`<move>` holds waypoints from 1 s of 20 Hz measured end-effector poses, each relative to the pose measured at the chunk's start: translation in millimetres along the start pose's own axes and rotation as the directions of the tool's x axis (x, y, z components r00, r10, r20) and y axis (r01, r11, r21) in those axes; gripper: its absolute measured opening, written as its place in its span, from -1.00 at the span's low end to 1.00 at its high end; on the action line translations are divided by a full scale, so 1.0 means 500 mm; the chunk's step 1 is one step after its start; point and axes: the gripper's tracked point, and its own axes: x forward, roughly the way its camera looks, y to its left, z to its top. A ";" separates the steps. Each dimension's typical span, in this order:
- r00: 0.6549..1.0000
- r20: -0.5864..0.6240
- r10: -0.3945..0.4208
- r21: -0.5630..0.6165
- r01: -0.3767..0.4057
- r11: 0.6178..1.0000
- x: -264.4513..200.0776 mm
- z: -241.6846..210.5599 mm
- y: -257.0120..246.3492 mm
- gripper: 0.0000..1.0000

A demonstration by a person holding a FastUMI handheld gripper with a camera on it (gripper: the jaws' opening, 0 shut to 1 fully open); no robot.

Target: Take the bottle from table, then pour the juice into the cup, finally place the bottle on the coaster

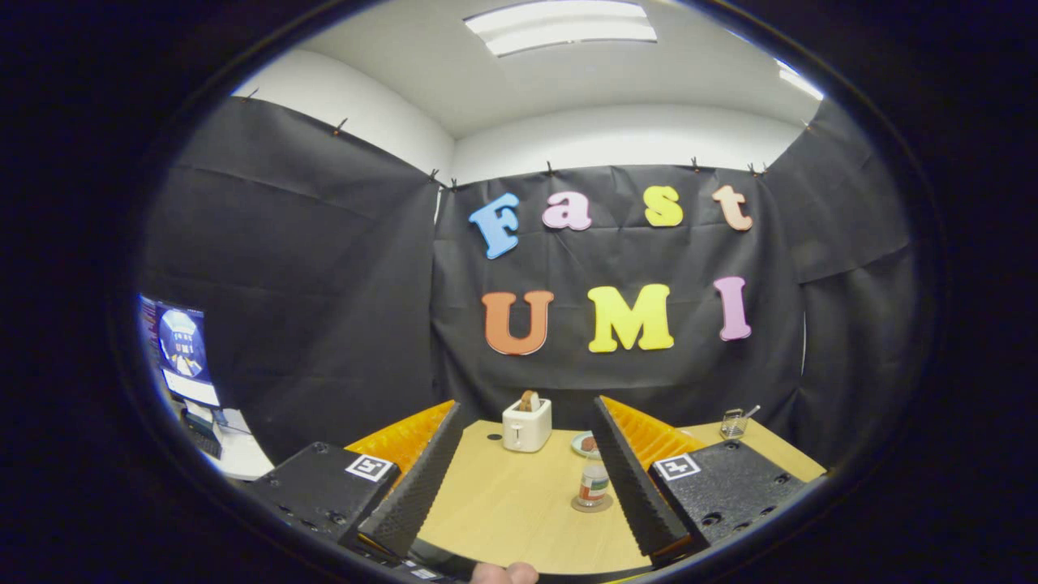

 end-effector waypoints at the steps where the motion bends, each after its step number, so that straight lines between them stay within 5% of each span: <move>1: 1.000 -0.002 -0.003 -0.007 0.003 1.000 0.001 0.000 0.001 1.00; 20: 0.998 -0.003 -0.060 -0.010 0.060 0.998 0.013 -0.014 -0.014 1.00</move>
